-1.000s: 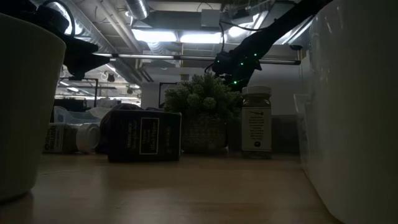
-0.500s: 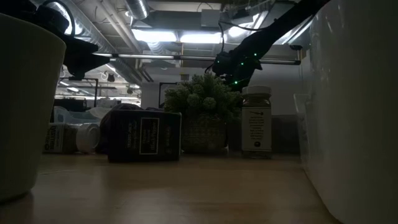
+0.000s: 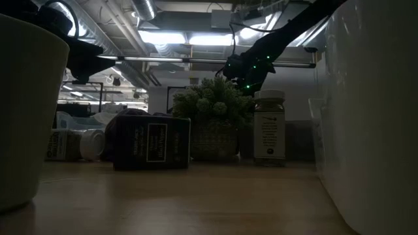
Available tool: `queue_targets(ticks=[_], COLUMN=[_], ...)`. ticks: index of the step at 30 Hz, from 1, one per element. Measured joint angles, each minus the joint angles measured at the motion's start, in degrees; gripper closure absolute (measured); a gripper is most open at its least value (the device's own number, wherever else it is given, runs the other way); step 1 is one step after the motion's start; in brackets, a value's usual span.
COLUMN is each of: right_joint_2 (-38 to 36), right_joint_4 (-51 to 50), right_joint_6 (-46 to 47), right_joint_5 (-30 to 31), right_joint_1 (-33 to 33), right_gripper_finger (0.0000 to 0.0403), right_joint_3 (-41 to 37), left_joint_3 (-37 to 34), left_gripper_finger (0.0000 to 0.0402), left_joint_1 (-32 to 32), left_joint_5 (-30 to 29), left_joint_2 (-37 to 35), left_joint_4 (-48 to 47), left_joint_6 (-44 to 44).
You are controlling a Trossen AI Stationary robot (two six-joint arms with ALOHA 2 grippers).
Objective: Sort spices by type
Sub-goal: Put the right brown seasoning bottle into the right transparent bin, then put the brown seasoning bottle into the right transparent bin
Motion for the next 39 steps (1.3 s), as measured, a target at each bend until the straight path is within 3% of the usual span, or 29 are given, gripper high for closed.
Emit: queue_targets(ticks=[10, 19, 32, 39], right_joint_2=[0.0, 0.0, 0.0, -0.1], right_joint_4=[0.0, 0.0, 0.0, -4.4], right_joint_6=[0.0, 0.0, 0.1, 0.4], right_joint_5=[0.0, -0.1, -0.1, 0.0], right_joint_1=[0.0, 0.0, 0.0, 0.0], right_gripper_finger=[0.0208, 0.0173, 0.017, 0.0169], right_joint_3=[0.0, 0.0, 0.0, 3.5], left_joint_3=[0.0, 0.0, 0.0, 0.9], left_gripper_finger=[0.0135, 0.0135, 0.0135, 0.0135], left_joint_1=[0.0, 0.0, 0.0, 0.0], left_joint_5=[0.0, 0.0, 0.0, -0.2], left_joint_2=[0.0, 0.0, 0.0, 0.0], left_joint_4=[0.0, 0.0, 0.0, 5.7], left_joint_6=[0.0, 0.0, -0.1, -5.8])
